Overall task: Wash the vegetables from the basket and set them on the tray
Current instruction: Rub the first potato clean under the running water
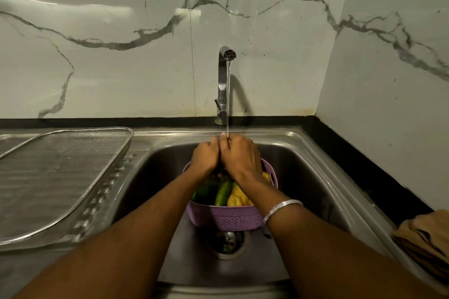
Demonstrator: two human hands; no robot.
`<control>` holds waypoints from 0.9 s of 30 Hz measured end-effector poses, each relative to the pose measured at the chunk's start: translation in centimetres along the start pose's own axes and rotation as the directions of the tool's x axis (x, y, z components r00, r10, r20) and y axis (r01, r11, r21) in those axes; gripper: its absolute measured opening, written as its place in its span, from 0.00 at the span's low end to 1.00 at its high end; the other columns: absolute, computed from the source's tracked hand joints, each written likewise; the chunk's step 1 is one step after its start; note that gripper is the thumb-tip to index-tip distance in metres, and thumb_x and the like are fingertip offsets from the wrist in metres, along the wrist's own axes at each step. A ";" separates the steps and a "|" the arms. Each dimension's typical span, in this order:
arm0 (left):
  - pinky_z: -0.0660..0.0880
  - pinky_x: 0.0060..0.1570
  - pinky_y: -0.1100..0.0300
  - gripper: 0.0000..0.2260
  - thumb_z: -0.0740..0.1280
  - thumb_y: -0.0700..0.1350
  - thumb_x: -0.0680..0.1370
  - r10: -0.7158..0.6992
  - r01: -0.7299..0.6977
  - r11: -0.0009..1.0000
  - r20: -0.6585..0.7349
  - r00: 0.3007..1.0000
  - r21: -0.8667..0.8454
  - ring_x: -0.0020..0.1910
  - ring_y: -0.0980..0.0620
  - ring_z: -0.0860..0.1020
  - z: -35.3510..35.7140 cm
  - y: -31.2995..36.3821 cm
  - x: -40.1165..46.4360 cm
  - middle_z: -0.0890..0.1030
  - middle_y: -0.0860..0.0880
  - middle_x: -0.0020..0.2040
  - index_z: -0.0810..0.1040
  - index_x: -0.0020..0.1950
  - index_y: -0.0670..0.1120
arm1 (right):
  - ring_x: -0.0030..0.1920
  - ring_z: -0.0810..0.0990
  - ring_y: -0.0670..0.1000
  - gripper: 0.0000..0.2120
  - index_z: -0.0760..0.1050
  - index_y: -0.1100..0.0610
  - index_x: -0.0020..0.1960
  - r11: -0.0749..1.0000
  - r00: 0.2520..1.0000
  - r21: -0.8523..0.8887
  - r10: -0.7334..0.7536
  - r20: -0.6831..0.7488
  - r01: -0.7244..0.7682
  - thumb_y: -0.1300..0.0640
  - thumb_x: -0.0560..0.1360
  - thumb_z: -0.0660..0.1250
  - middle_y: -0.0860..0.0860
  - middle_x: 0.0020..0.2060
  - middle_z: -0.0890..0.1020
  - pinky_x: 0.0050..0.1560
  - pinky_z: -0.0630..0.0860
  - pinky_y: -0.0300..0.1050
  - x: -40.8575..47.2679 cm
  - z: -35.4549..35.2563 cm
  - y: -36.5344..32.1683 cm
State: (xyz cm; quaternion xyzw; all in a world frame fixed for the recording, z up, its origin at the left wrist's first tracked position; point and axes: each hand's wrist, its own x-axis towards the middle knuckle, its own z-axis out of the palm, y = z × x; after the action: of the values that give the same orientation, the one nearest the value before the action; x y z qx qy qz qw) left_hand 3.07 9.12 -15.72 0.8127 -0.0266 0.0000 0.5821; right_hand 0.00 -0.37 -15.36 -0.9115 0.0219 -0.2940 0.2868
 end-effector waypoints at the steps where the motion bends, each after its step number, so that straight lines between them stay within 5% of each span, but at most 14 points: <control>1: 0.78 0.40 0.51 0.27 0.51 0.57 0.86 0.155 -0.139 0.975 -0.082 0.984 0.174 0.34 0.47 0.79 0.0 -0.3 0.1 0.81 0.44 0.34 0.80 0.40 0.43 | 0.38 0.76 0.48 0.21 0.80 0.54 0.47 0.998 0.999 0.043 0.037 -0.009 -0.036 0.45 0.85 0.54 0.48 0.37 0.78 0.39 0.71 0.45 0.1 0.1 0.1; 5: 0.73 0.38 0.56 0.26 0.50 0.56 0.86 0.553 -0.426 0.743 -0.115 0.825 0.516 0.33 0.54 0.76 -0.1 -0.2 0.2 0.77 0.51 0.30 0.79 0.37 0.48 | 0.38 0.77 0.48 0.20 0.79 0.55 0.45 0.924 0.958 0.254 0.278 0.067 -0.285 0.47 0.85 0.54 0.50 0.38 0.79 0.33 0.68 0.41 1.1 0.2 -0.1; 8: 0.74 0.39 0.54 0.21 0.51 0.54 0.86 0.705 -0.555 0.548 0.012 0.709 0.626 0.32 0.54 0.75 -0.3 -0.5 0.1 0.76 0.53 0.32 0.78 0.43 0.49 | 0.31 0.76 0.53 0.22 0.78 0.57 0.41 0.595 0.743 0.445 0.527 0.412 -0.669 0.45 0.82 0.54 0.55 0.35 0.80 0.30 0.71 0.42 1.7 -0.2 0.0; 10: 0.70 0.38 0.56 0.18 0.52 0.53 0.86 0.758 -0.586 0.454 0.056 0.650 0.671 0.33 0.54 0.73 -0.9 -0.8 0.0 0.77 0.53 0.36 0.78 0.47 0.50 | 0.21 0.66 0.48 0.24 0.73 0.54 0.33 0.445 0.590 0.400 0.480 0.649 -0.801 0.44 0.81 0.51 0.54 0.28 0.75 0.23 0.62 0.36 1.6 -0.9 0.5; 12: 0.71 0.38 0.56 0.18 0.50 0.53 0.86 0.779 -0.592 0.409 0.072 0.623 0.695 0.34 0.53 0.75 -1.1 -1.0 -0.2 0.79 0.51 0.38 0.77 0.48 0.50 | 0.19 0.61 0.46 0.26 0.71 0.53 0.31 0.442 0.551 0.369 0.418 0.722 -0.818 0.42 0.82 0.50 0.52 0.26 0.73 0.21 0.58 0.34 1.3 -1.5 0.6; 14: 0.73 0.39 0.55 0.19 0.49 0.53 0.86 0.708 -0.553 0.522 0.031 0.705 0.649 0.35 0.53 0.76 -0.6 -0.8 -0.4 0.79 0.51 0.38 0.76 0.47 0.49 | 0.22 0.68 0.48 0.25 0.74 0.55 0.35 0.538 0.625 0.363 0.461 0.629 -0.761 0.42 0.83 0.52 0.53 0.28 0.76 0.21 0.64 0.38 1.3 -1.5 0.3; 16: 0.72 0.38 0.56 0.20 0.50 0.51 0.87 0.581 -0.495 0.700 -0.008 0.814 0.515 0.35 0.55 0.76 0.0 0.1 -0.1 0.77 0.51 0.35 0.75 0.42 0.49 | 0.35 0.80 0.54 0.22 0.79 0.58 0.44 0.736 0.799 0.331 0.474 0.370 -0.591 0.45 0.84 0.54 0.57 0.38 0.82 0.35 0.77 0.46 1.4 -0.9 0.3; 19: 0.66 0.36 0.60 0.18 0.52 0.47 0.87 0.392 -0.389 0.845 0.071 0.917 0.368 0.34 0.59 0.71 0.2 1.4 0.1 0.73 0.52 0.36 0.69 0.39 0.51 | 0.42 0.78 0.54 0.17 0.78 0.58 0.50 0.973 0.986 0.157 0.165 0.038 -0.169 0.49 0.84 0.54 0.54 0.44 0.82 0.42 0.71 0.47 1.3 -1.0 1.0; 21: 0.68 0.30 0.63 0.17 0.51 0.49 0.87 0.186 -0.196 0.974 0.089 0.978 0.117 0.32 0.56 0.72 0.0 1.7 -0.1 0.75 0.49 0.36 0.71 0.42 0.48 | 0.42 0.76 0.52 0.14 0.75 0.55 0.52 0.992 0.992 0.017 -0.124 -0.022 0.124 0.50 0.84 0.54 0.52 0.42 0.79 0.42 0.68 0.47 1.0 -1.4 1.1; 24: 0.69 0.24 0.63 0.21 0.49 0.52 0.87 -0.094 0.122 0.966 0.132 0.987 -0.227 0.27 0.54 0.73 -0.4 1.6 -0.7 0.75 0.47 0.32 0.74 0.43 0.45 | 0.43 0.75 0.50 0.14 0.73 0.54 0.59 0.956 0.958 -0.059 -0.286 0.014 0.287 0.49 0.86 0.51 0.52 0.45 0.77 0.43 0.69 0.46 0.8 -1.0 0.5; 27: 0.73 0.35 0.57 0.23 0.50 0.52 0.86 0.128 -0.131 0.991 -0.123 0.984 -0.019 0.35 0.48 0.77 -0.3 0.8 0.0 0.77 0.45 0.34 0.75 0.39 0.45 | 0.40 0.75 0.49 0.13 0.72 0.54 0.54 0.987 0.989 0.063 -0.148 -0.023 0.149 0.50 0.86 0.52 0.49 0.41 0.76 0.38 0.69 0.43 0.6 -0.7 -0.1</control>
State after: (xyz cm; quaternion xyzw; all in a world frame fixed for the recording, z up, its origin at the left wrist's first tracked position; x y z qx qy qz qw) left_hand 3.03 9.14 -14.82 0.7999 -0.0438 0.0871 0.5922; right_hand 0.12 -0.74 -14.54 -0.8981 -0.0530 -0.3233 0.2933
